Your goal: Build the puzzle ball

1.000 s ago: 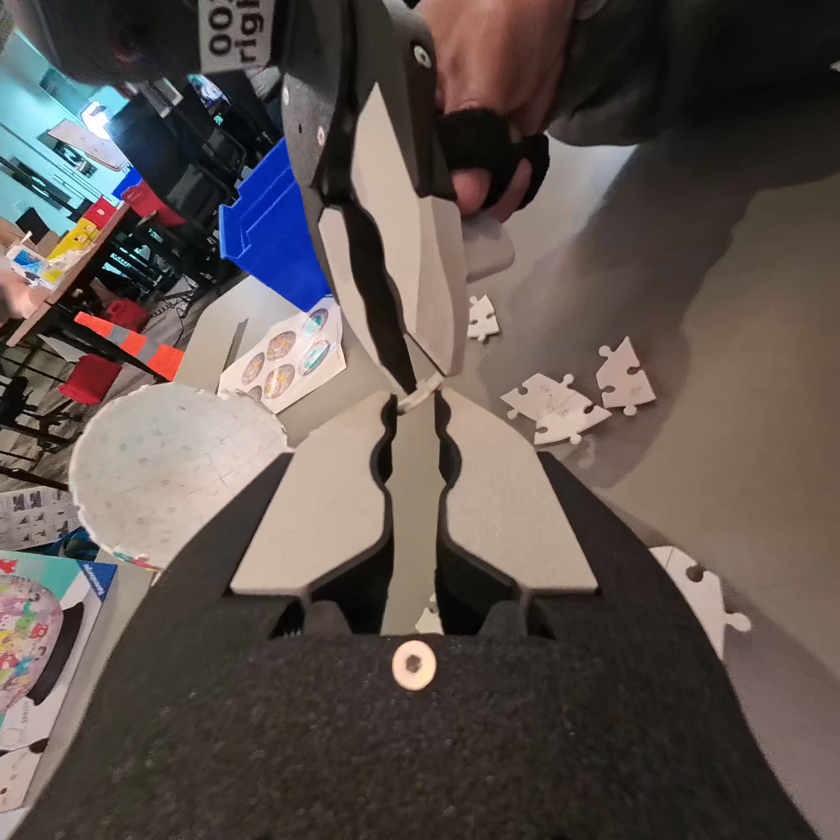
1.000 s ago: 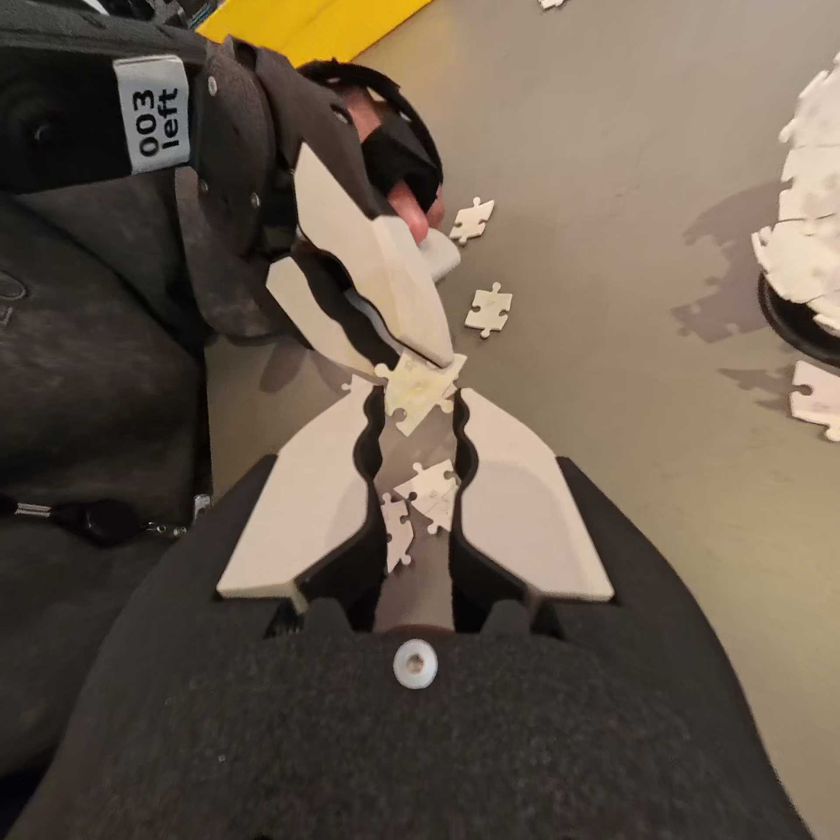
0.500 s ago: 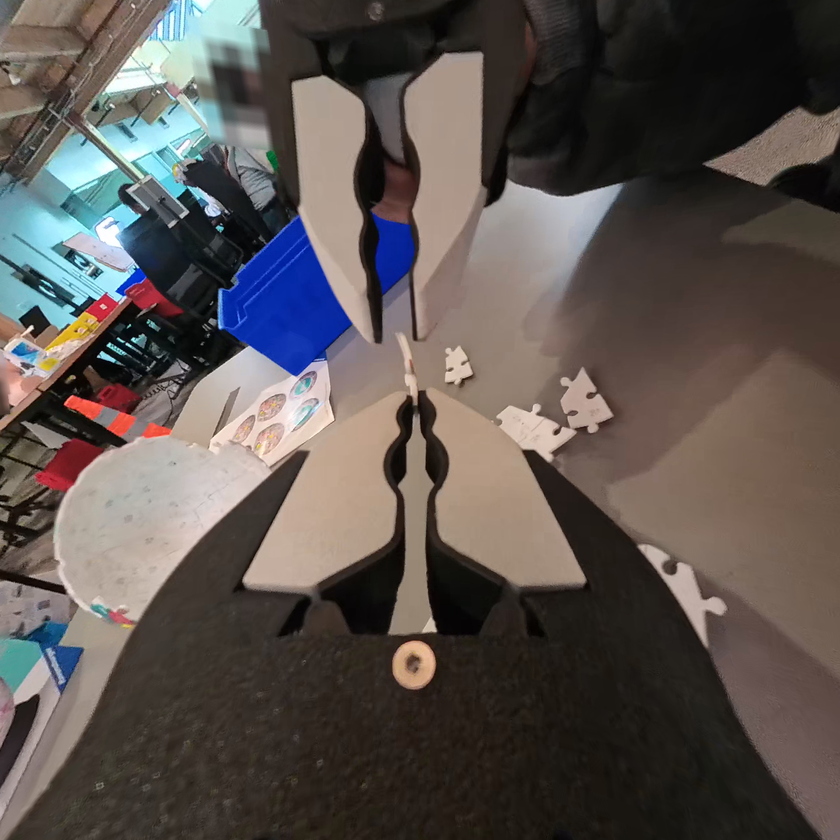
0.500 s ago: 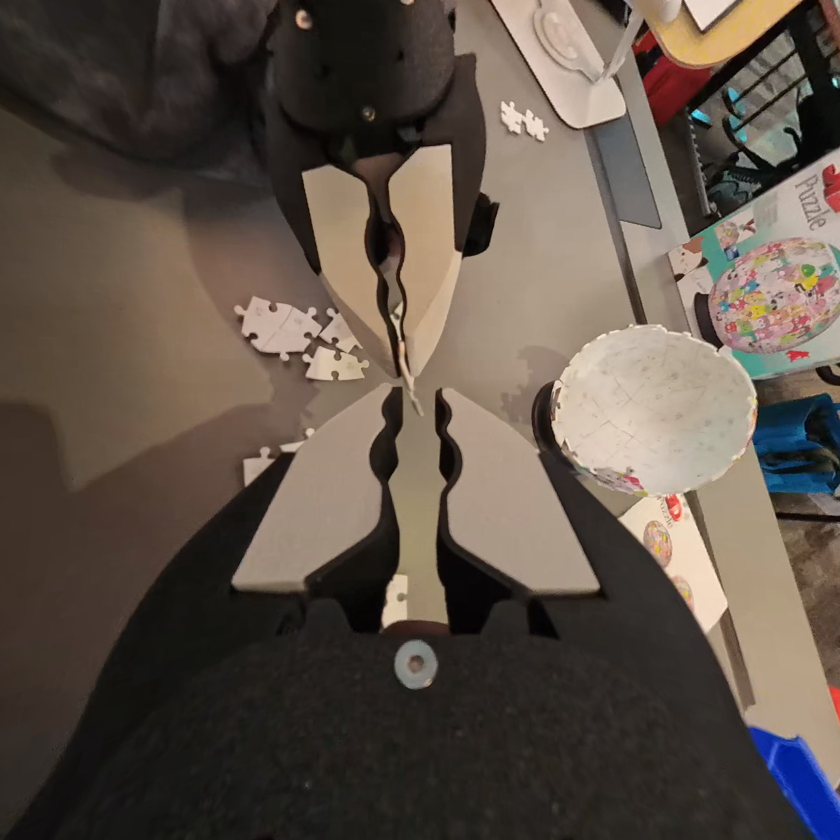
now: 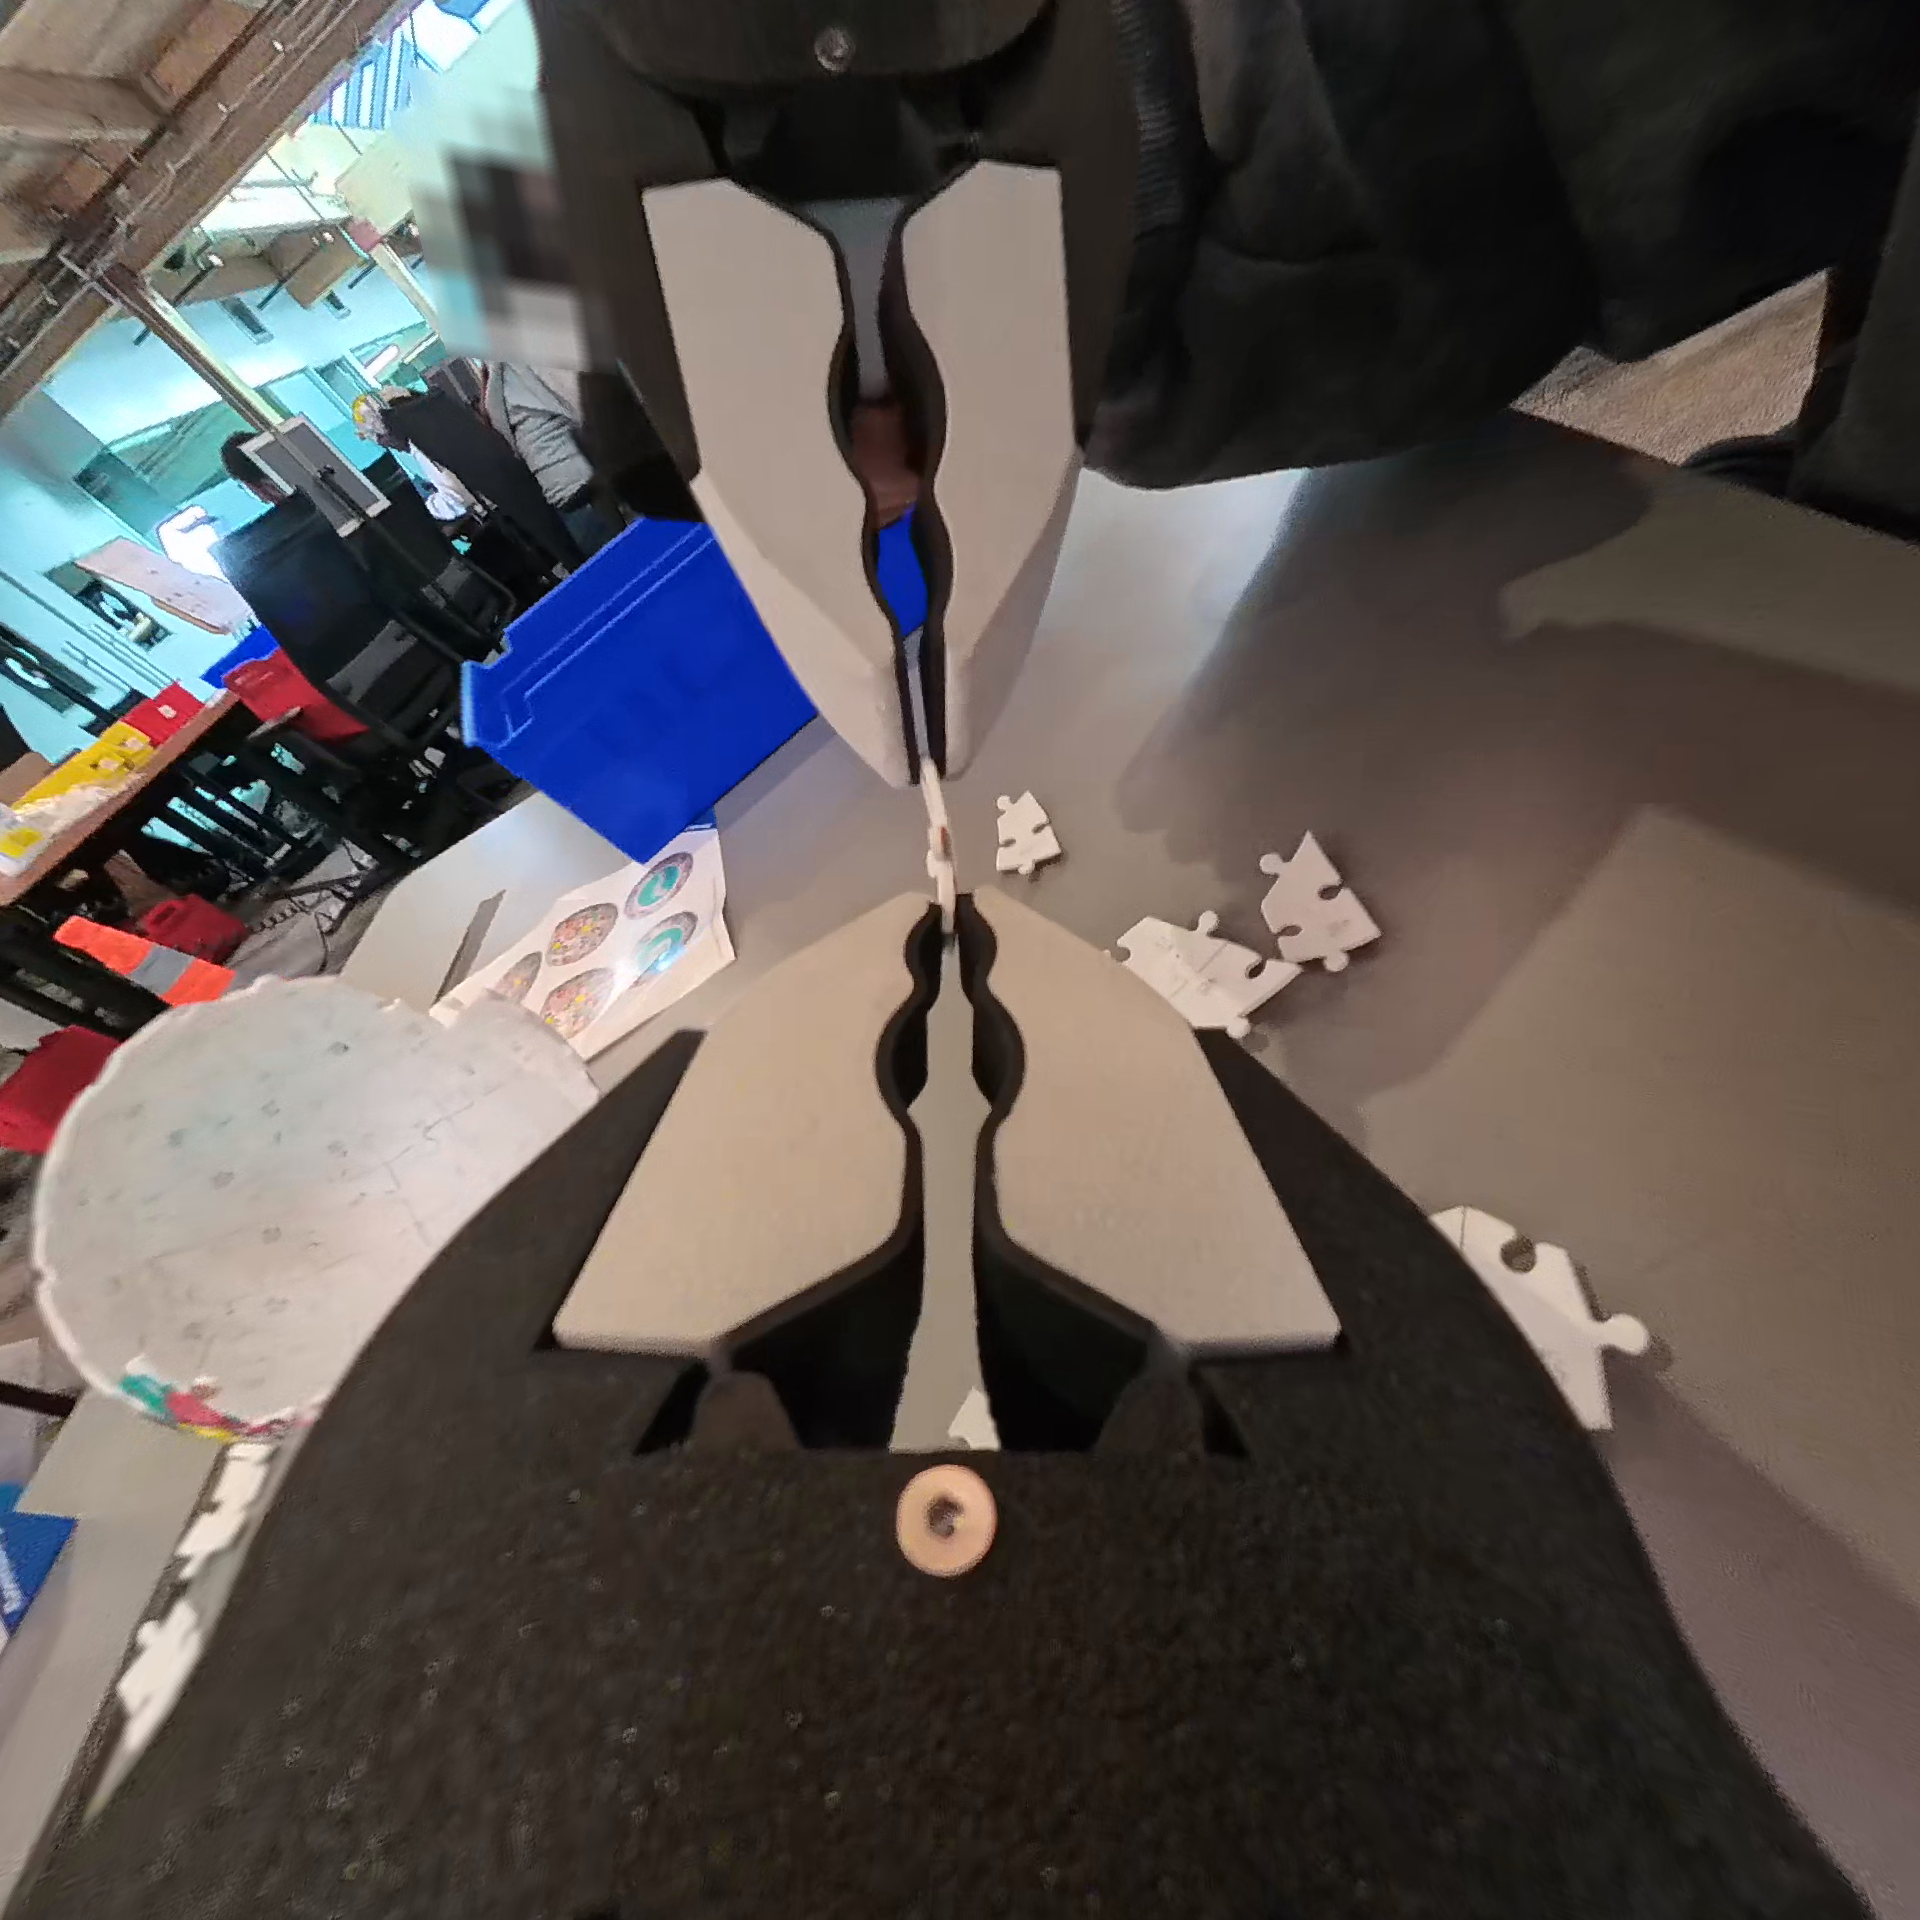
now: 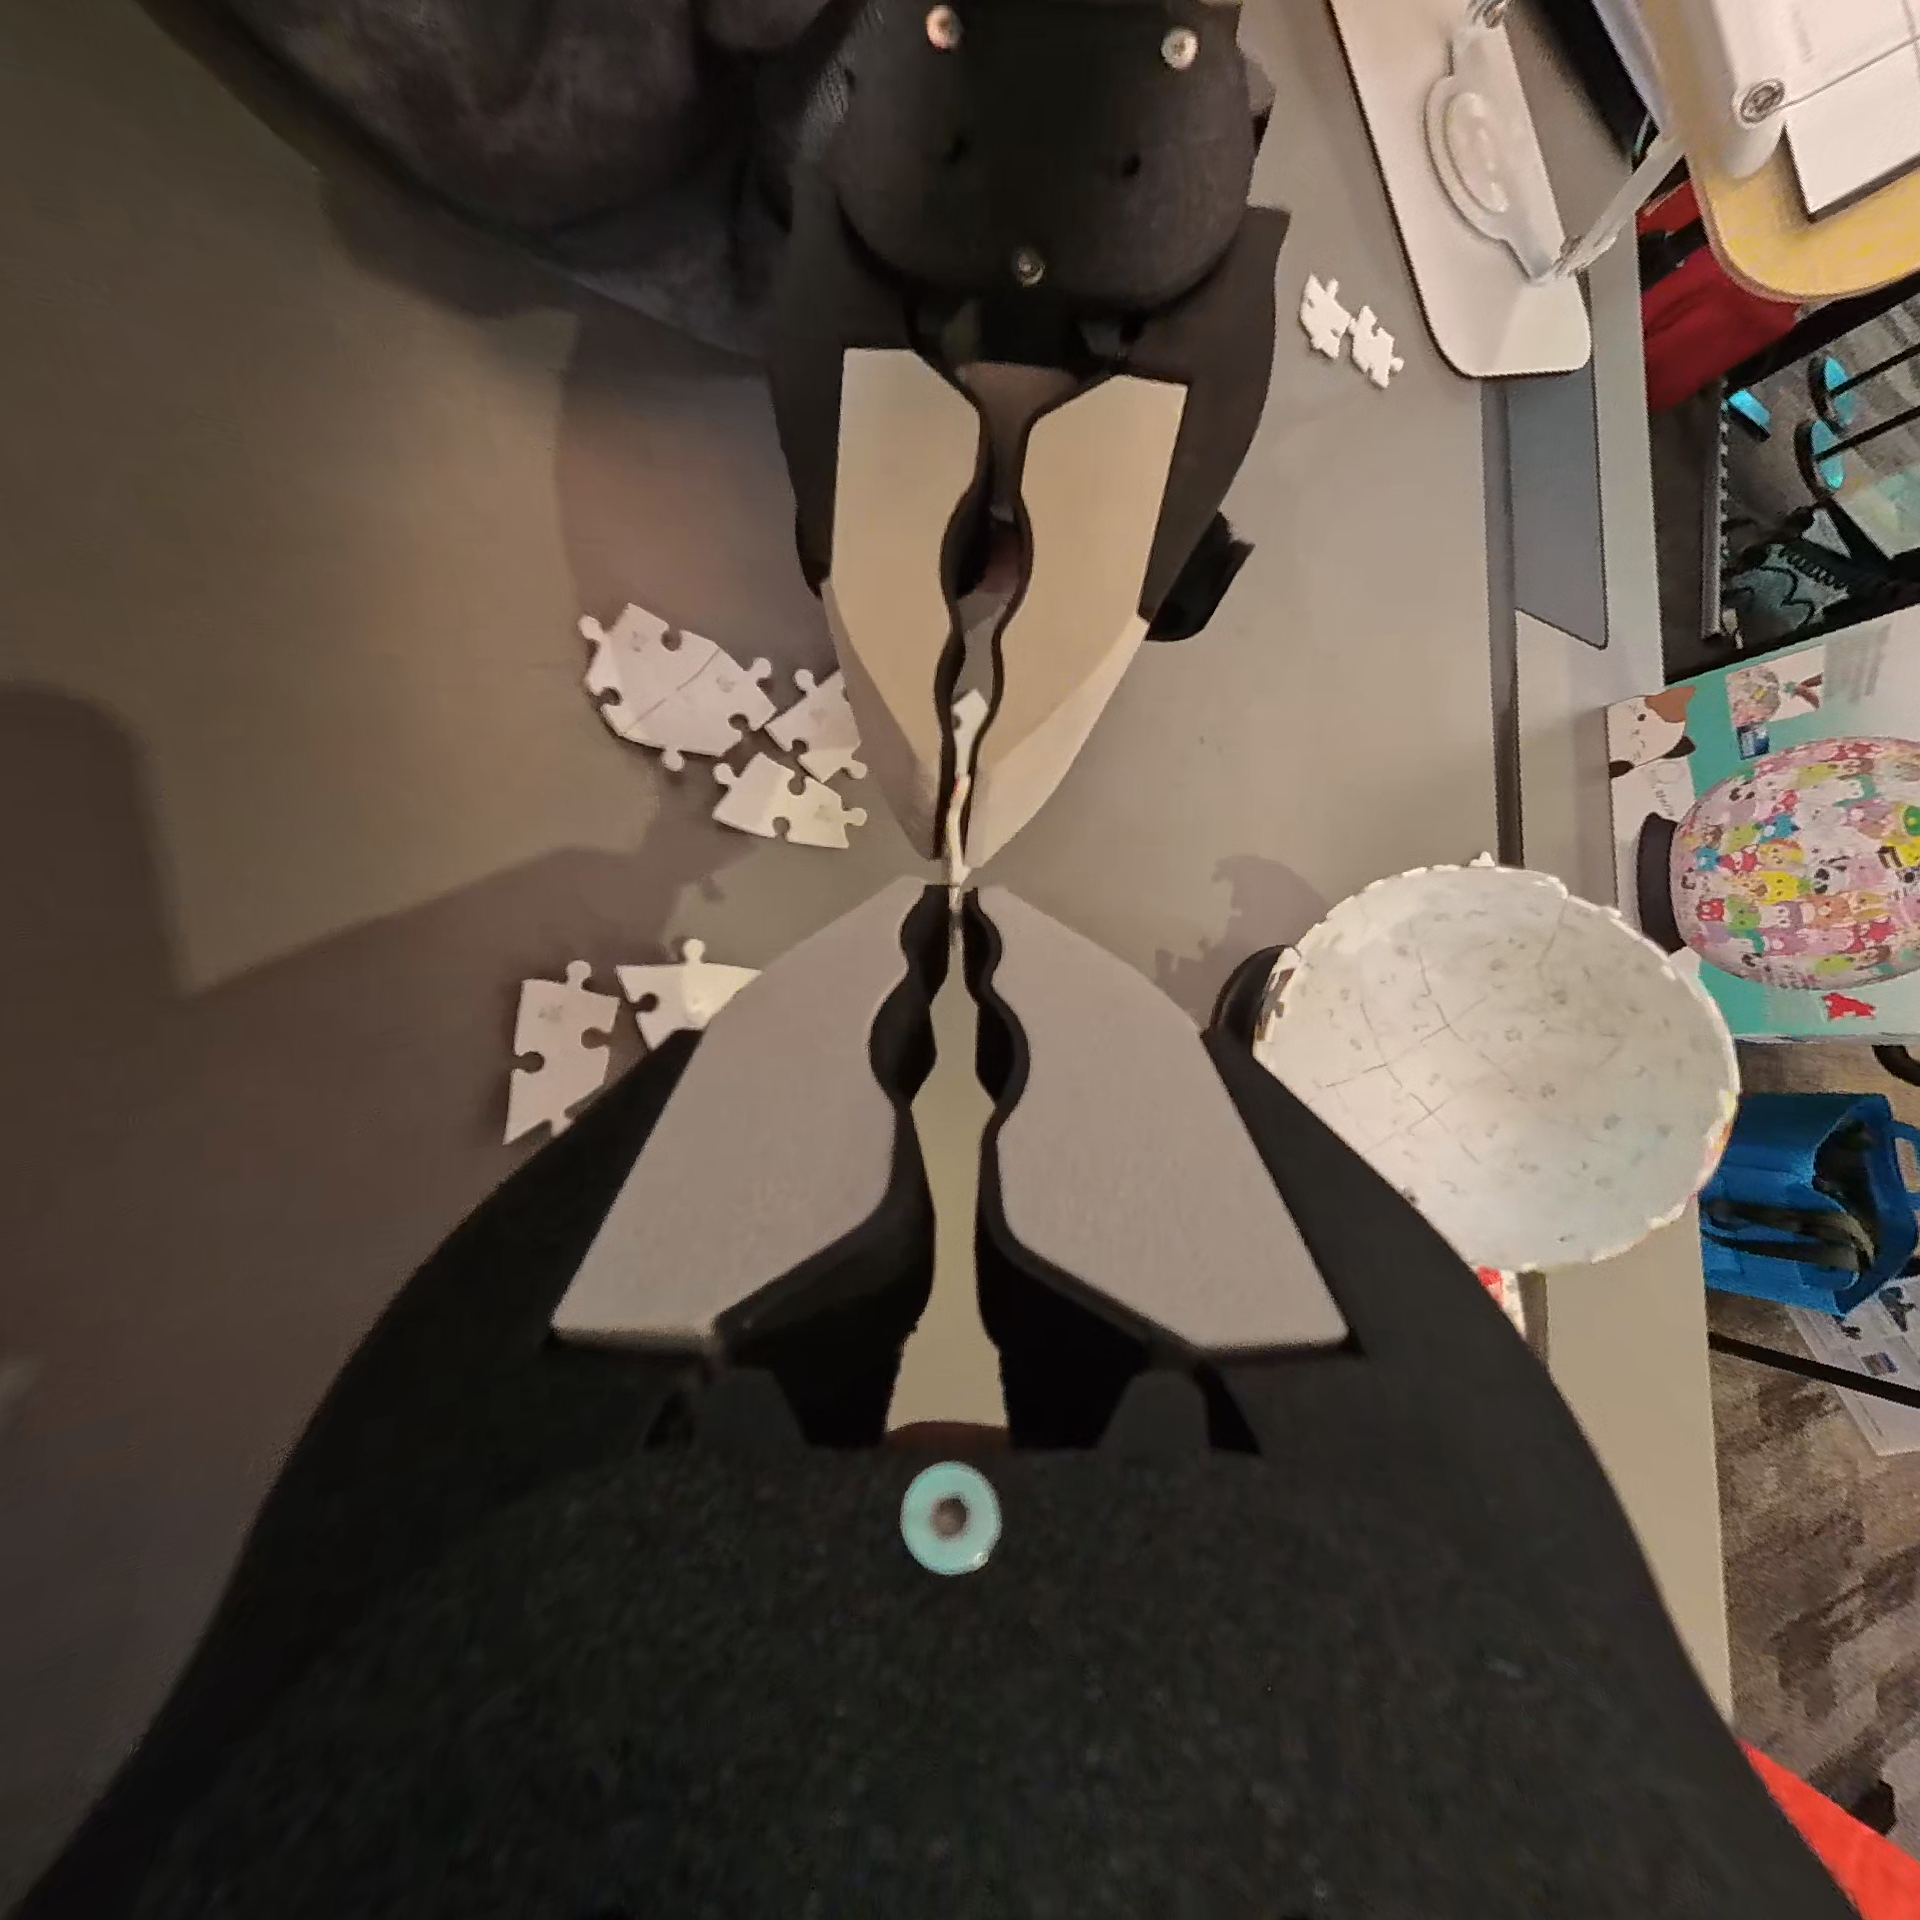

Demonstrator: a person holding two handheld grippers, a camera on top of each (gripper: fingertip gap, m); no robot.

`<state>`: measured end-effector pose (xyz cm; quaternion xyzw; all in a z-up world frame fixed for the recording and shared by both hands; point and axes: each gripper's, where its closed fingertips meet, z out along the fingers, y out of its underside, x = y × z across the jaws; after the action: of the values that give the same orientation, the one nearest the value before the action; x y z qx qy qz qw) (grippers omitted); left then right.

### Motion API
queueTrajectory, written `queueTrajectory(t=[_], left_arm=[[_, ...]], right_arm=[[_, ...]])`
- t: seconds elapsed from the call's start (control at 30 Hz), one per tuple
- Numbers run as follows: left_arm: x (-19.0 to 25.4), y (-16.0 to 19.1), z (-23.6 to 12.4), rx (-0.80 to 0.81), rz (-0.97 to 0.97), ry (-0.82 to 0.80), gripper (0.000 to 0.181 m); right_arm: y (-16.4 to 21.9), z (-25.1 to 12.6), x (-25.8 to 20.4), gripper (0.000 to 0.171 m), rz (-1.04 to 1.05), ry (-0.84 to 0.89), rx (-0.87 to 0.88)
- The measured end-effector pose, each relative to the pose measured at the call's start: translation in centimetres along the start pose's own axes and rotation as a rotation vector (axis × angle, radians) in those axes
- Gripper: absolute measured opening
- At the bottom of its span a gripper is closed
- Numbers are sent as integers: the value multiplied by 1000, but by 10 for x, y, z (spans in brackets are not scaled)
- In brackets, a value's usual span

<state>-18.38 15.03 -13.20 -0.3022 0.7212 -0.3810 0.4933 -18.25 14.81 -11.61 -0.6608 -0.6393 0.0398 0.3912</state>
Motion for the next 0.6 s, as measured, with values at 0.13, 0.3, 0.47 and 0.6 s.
queueTrajectory(t=[0.13, 0.3, 0.47, 0.6], left_arm=[[-11, 11, 0, -25, -127, -16, 7], [-28, 48, -7, -159, -372, -32, 48], [-57, 66, -29, -164, -495, -106, 40], [-76, 81, -41, -176, -523, -137, 37]], right_arm=[[1, 5, 11, 2, -8, 39, -97], [19, 11, 41, 1, -94, 141, -333], [52, 27, 78, 2, -223, 222, -652], [72, 46, 96, 2, -273, 202, -807]])
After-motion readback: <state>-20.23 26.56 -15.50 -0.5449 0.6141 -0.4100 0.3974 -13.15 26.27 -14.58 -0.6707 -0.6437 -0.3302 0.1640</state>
